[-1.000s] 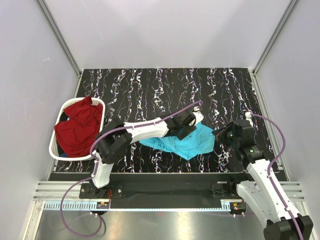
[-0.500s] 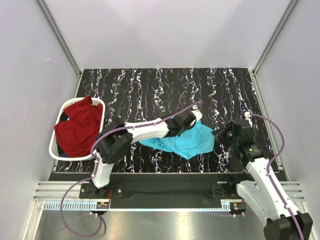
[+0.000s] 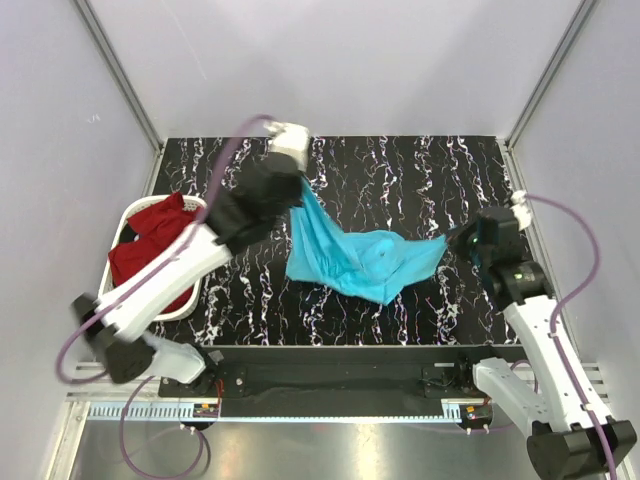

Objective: Fold and stack the t-shirts
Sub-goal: Flatten the tshirt out

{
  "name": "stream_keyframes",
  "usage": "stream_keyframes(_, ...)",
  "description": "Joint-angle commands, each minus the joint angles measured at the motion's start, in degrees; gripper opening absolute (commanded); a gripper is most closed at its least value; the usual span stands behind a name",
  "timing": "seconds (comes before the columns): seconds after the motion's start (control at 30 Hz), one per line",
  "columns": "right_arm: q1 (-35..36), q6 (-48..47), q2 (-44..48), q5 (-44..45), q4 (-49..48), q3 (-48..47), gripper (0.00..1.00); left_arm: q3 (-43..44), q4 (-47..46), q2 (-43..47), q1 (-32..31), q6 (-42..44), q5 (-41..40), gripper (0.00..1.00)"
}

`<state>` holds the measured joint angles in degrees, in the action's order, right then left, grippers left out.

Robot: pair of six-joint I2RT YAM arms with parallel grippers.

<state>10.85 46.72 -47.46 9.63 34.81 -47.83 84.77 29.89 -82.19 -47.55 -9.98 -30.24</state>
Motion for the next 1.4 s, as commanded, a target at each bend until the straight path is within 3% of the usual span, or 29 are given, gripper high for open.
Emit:
stream_keyframes(0.0, -0.7, -4.1, 0.0, 12.6, 5.0, -13.0, 0.00, 2.5, 3.3, 11.8, 2.3, -4.4, -7.0, 0.00)
stream_keyframes(0.13, -0.7, -5.6, 0.5, 18.4, 9.7, -22.2, 0.00, 2.9, 4.3, 22.2, 2.6, -3.3, -8.7, 0.00)
stream_keyframes(0.27, -0.7, -6.1, 3.2, 20.5, 14.1, -28.4, 0.00, 3.5, 8.5, 26.9, 2.6, -5.4, -9.3, 0.00)
stream_keyframes(0.57, -0.7, -6.6, 4.0, 20.0, 16.2, -29.1, 0.00, -1.3, 13.4, 29.0, 4.7, -8.1, -12.4, 0.00)
stream_keyframes(0.73, -0.7, -9.1, -3.0, 19.9, 10.0, -25.6, 0.00, -6.7, 11.8, 23.0, 16.2, -14.3, 5.5, 0.00)
stream_keyframes(0.9, -1.3, -13.3, -11.1, 24.0, 9.1, -33.9, 0.00, -3.4, 9.0, 15.3, 25.3, -14.8, 21.1, 0.00)
stream_keyframes(1.07, -2.9, -18.0, -21.0, 24.6, 7.2, -52.8, 0.00, 12.7, 4.9, 11.0, 27.5, -13.6, 23.2, 0.00)
stream_keyframes(1.17, -2.9, -19.4, -22.7, 23.9, 7.7, -59.4, 0.00, 15.4, 4.3, 10.7, 27.5, -14.0, 22.3, 0.00)
stream_keyframes(1.23, -2.9, -19.1, -20.8, 23.3, 7.8, -59.1, 0.00, 11.8, 1.9, 13.6, 27.5, -15.1, 23.2, 0.00)
stream_keyframes(1.37, -2.9, -15.8, -13.8, 20.2, 7.6, -46.4, 0.00, -5.8, 0.5, 19.0, 27.5, -17.2, 27.9, 0.00)
